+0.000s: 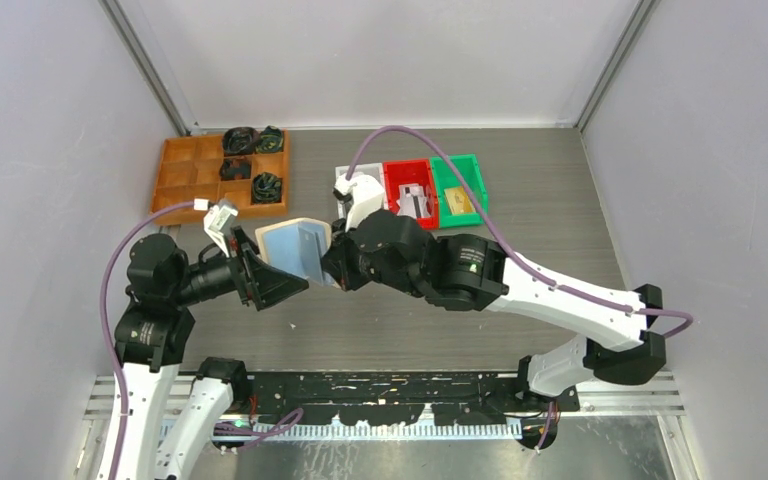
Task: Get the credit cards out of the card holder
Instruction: Remove the credit card from the card holder, then place the credit card in the storage box.
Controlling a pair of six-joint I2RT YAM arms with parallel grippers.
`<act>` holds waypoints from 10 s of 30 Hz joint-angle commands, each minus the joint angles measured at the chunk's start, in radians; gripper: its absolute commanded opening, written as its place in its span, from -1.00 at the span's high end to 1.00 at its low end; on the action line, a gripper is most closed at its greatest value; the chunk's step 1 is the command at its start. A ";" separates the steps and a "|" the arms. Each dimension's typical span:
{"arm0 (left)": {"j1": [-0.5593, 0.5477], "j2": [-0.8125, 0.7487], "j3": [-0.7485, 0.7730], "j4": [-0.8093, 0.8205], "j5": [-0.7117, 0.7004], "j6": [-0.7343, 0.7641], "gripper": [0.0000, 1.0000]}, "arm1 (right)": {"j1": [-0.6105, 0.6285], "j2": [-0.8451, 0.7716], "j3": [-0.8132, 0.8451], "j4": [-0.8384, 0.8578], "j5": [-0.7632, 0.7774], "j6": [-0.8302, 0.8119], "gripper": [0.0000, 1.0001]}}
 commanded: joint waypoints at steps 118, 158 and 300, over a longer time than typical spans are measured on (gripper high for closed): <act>-0.002 0.013 0.112 0.040 0.215 -0.127 0.46 | -0.138 -0.376 -0.553 0.782 -0.536 -0.017 0.99; -0.002 0.068 0.192 -0.190 0.115 0.099 1.00 | -0.190 -0.196 -0.408 0.756 -0.750 0.246 -0.19; -0.002 0.103 0.238 -0.166 0.233 0.039 1.00 | -0.824 0.777 0.358 0.177 -0.667 -0.102 0.99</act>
